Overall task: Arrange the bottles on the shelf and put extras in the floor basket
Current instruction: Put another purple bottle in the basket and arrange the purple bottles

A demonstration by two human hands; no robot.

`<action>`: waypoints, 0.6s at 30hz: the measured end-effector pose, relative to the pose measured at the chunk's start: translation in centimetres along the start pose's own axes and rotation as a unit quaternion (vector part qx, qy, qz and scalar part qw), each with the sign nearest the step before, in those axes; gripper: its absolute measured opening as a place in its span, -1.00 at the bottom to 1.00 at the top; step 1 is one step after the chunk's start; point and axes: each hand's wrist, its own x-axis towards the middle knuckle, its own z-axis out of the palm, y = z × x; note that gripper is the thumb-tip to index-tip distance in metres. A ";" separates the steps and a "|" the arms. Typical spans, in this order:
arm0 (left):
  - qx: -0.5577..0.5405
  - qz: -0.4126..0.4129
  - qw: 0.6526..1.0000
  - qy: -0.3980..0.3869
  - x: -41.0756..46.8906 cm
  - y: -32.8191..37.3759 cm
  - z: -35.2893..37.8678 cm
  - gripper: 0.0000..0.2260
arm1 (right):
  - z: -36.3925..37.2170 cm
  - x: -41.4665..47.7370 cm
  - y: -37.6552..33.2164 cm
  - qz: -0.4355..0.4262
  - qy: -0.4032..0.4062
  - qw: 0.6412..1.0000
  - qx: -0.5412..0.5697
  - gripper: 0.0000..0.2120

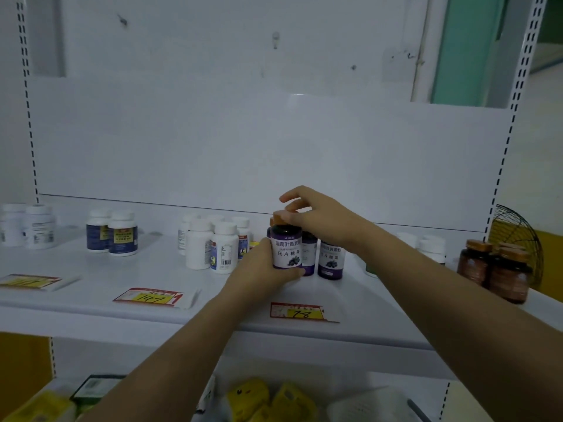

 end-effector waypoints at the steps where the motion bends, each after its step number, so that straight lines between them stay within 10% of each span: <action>1: 0.006 0.001 1.000 0.023 0.0 0.0 0.0 -0.57 | 0.4 0.2 0.1 0.000 0.016 1.000 -0.005 -0.64; 8: 0.005 -0.014 0.998 0.059 0.3 0.9 -0.6 -0.53 | 1.1 1.3 -0.1 0.000 0.102 0.995 0.015 -0.70; 13: -0.168 -0.019 0.984 -0.048 -0.4 1.1 -1.7 -0.43 | 0.2 0.7 -0.4 -0.011 0.063 0.995 0.083 -0.74; 18: -0.132 -0.017 0.991 0.016 -0.3 1.2 -0.8 -0.48 | 0.3 0.5 -0.6 -0.006 0.023 0.994 0.108 -0.62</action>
